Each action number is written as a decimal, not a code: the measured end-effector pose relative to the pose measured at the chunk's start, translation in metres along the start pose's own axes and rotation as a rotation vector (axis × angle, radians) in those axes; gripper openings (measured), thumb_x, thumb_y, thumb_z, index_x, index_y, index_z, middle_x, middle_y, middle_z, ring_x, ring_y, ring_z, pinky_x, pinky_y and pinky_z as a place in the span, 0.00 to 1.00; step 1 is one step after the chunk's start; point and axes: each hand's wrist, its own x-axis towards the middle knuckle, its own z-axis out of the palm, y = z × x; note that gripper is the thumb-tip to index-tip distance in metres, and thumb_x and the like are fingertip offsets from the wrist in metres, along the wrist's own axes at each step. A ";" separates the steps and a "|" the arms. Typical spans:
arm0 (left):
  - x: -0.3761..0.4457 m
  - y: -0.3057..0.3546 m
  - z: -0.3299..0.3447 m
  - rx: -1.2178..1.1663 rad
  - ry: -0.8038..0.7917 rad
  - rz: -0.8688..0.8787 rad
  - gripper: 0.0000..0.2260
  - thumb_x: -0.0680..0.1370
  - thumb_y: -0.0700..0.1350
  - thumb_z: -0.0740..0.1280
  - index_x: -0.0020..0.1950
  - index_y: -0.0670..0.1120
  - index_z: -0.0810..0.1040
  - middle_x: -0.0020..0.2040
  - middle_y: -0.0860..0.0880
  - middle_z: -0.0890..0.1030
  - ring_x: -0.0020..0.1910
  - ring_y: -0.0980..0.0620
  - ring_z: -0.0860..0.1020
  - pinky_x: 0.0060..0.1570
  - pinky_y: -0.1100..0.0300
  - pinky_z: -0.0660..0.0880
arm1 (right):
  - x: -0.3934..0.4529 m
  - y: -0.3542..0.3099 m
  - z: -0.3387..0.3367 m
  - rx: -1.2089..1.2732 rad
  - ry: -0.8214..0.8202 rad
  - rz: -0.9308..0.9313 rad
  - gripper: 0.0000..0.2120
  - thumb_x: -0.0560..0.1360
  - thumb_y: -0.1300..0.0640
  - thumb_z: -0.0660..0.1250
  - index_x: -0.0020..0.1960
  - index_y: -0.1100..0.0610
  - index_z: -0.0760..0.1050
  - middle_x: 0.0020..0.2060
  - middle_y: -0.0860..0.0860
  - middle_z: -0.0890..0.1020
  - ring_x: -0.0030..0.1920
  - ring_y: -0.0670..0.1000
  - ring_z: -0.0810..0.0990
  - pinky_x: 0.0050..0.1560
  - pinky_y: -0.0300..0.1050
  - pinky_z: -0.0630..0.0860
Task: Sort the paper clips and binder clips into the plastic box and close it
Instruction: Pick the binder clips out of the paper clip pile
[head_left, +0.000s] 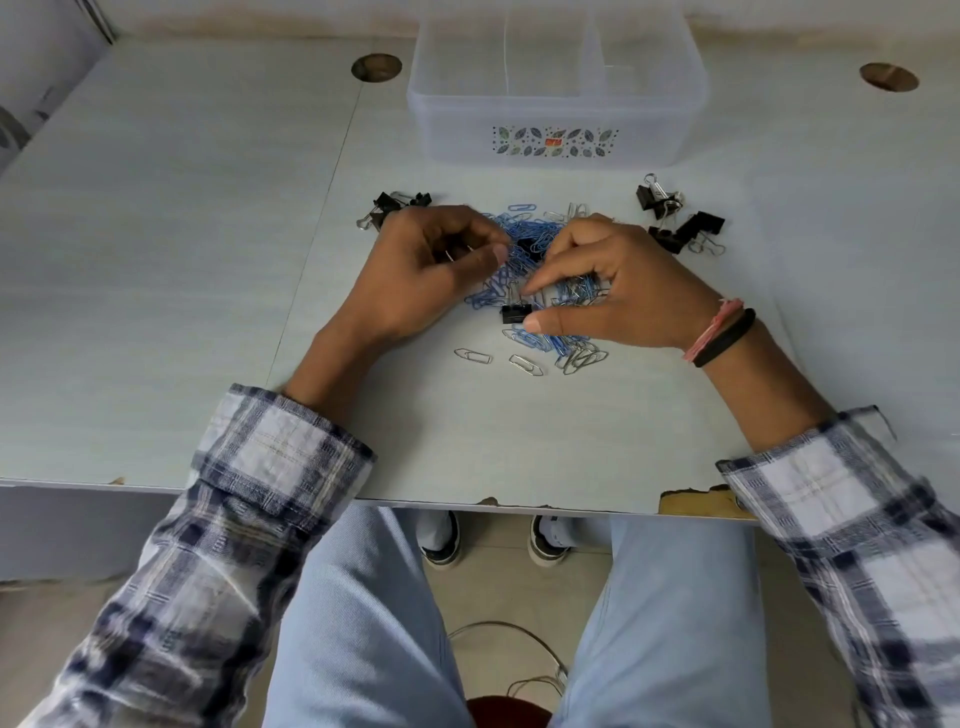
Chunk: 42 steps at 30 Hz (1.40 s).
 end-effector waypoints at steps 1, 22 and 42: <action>0.000 0.000 0.000 0.011 0.024 -0.001 0.05 0.79 0.42 0.73 0.51 0.41 0.85 0.43 0.44 0.85 0.38 0.51 0.79 0.40 0.56 0.74 | 0.001 0.000 0.002 -0.017 -0.003 -0.012 0.15 0.70 0.47 0.79 0.53 0.54 0.86 0.44 0.54 0.79 0.48 0.51 0.77 0.49 0.47 0.74; 0.025 0.019 0.022 0.475 -0.006 0.105 0.12 0.74 0.49 0.69 0.52 0.46 0.87 0.50 0.46 0.83 0.47 0.50 0.79 0.48 0.57 0.74 | 0.008 0.013 -0.013 0.242 0.392 0.237 0.07 0.72 0.58 0.75 0.49 0.58 0.85 0.35 0.40 0.81 0.34 0.45 0.73 0.38 0.38 0.72; 0.026 0.012 0.027 0.463 0.005 0.075 0.11 0.72 0.52 0.68 0.46 0.46 0.84 0.45 0.48 0.80 0.45 0.49 0.77 0.47 0.53 0.74 | 0.009 0.015 -0.024 0.526 0.525 0.288 0.09 0.71 0.61 0.76 0.48 0.63 0.81 0.36 0.58 0.84 0.30 0.49 0.78 0.32 0.41 0.74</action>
